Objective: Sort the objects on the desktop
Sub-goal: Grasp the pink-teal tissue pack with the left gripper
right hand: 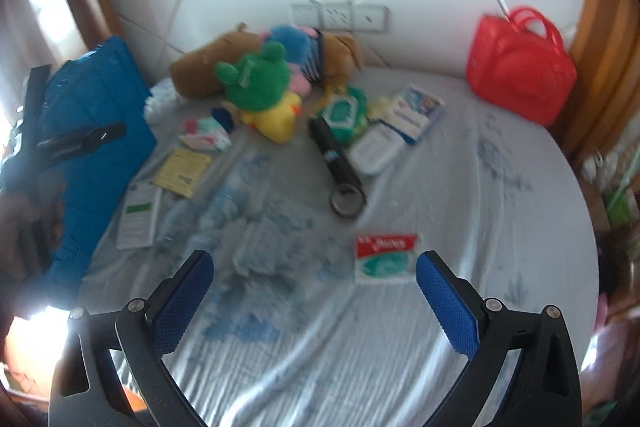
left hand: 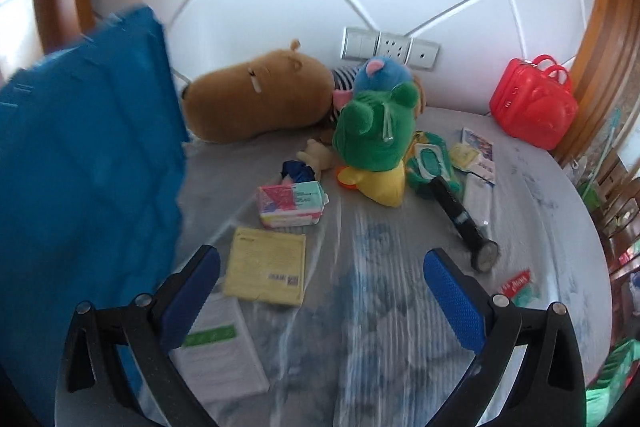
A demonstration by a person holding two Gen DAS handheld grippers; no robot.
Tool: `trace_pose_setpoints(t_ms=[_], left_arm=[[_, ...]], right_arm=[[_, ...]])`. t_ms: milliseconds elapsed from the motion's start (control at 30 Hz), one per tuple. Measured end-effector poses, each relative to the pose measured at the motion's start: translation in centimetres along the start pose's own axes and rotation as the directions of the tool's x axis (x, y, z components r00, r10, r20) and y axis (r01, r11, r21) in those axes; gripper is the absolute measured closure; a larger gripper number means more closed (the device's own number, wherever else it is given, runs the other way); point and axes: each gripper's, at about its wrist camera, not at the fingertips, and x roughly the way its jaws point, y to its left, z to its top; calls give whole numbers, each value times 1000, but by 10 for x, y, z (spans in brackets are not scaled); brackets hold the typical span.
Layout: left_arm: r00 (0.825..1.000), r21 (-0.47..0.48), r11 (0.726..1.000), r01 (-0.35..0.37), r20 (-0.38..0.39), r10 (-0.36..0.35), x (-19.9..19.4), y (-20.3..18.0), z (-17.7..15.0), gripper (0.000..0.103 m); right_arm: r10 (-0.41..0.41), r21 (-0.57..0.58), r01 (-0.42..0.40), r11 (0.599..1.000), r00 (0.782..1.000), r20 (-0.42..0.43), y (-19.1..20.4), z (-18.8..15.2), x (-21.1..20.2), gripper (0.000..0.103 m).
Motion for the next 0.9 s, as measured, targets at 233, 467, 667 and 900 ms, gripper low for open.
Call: trace_pose_setpoints(t_ms=[233, 467, 667, 900], left_arm=[[999, -30, 999, -22, -43, 21, 97, 6, 9, 0], [992, -27, 995, -97, -78, 95, 165, 12, 13, 0], [984, -34, 989, -143, -116, 138, 198, 17, 20, 1], [983, -13, 991, -137, -128, 134, 186, 17, 21, 26]], right_arm=[[-46, 52, 50, 997, 996, -74, -11, -20, 24, 0], [-81, 88, 92, 992, 989, -121, -17, -32, 40, 0], [-99, 115, 119, 986, 982, -162, -25, -45, 51, 0], [-102, 109, 122, 987, 979, -174, -31, -43, 64, 0]])
